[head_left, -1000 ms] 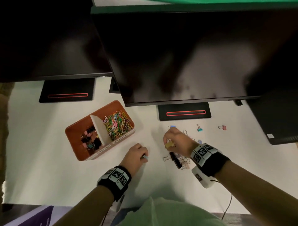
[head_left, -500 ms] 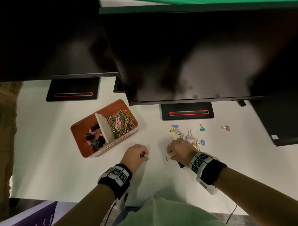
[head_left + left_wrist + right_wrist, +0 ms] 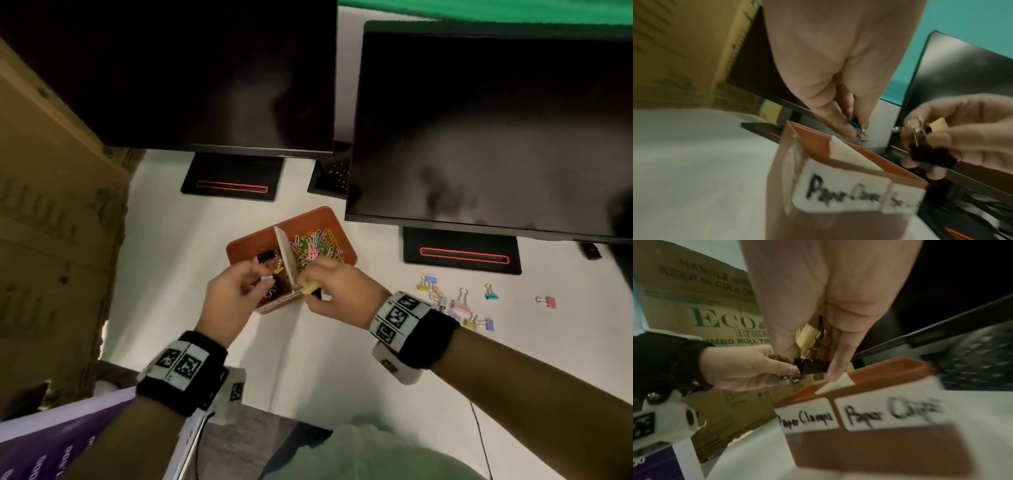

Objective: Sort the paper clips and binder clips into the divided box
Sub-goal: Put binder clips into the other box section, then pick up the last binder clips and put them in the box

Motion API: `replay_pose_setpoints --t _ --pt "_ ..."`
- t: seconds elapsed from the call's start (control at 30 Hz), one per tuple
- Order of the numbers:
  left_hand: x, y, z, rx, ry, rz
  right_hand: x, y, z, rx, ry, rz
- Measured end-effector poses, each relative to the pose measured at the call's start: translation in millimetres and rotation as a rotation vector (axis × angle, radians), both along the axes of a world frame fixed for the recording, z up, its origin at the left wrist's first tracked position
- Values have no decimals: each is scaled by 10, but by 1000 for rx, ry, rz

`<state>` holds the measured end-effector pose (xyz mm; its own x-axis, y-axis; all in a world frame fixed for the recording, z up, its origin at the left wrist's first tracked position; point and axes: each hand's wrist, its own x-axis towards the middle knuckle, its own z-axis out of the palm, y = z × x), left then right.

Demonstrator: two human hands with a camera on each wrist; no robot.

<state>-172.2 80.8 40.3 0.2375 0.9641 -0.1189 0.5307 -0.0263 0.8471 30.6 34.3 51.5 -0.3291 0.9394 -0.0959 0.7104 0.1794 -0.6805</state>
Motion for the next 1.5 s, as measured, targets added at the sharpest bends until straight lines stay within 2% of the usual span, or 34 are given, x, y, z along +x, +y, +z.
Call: replay_pose_setpoints --t 0.13,0.2,0.27,0.37,0.5,0.6,0.7,0.9,1.07,1.13,1.27,1.5 --pt "-168 274 -17 -128 -60 50 -508 401 30 -13 47 -26" --pt "-141 289 37 -133 -14 -12 -551 462 13 -24 36 -66" --pt "-58 247 121 -64 0 -93 -427 402 14 1 63 -100" --pt "157 93 251 77 -12 -221 14 129 -42 33 63 -148" --pt "567 -140 127 76 -22 -403 847 -416 -274 -1 -86 -387" --pt "965 -274 -85 86 42 -587 1415 -793 -379 -156 -298 -577" --pt "1405 -371 -280 83 128 -746 1806 -1037 -443 -352 -367 -683" --pt "2203 -381 -551 118 405 -1009 2035 -1108 -567 -503 -251 -607" --pt "2546 -337 -772 186 584 -1187 1987 -1042 -696 -467 -197 -500" --pt "2564 -342 -837 205 571 -1177 1979 -1026 -749 -466 -190 -495" --pt "2500 -376 -964 262 370 -998 1989 -994 -833 -450 -180 -483" --pt "2313 -417 -1121 101 226 -686 2009 -915 -842 -456 -230 -408"
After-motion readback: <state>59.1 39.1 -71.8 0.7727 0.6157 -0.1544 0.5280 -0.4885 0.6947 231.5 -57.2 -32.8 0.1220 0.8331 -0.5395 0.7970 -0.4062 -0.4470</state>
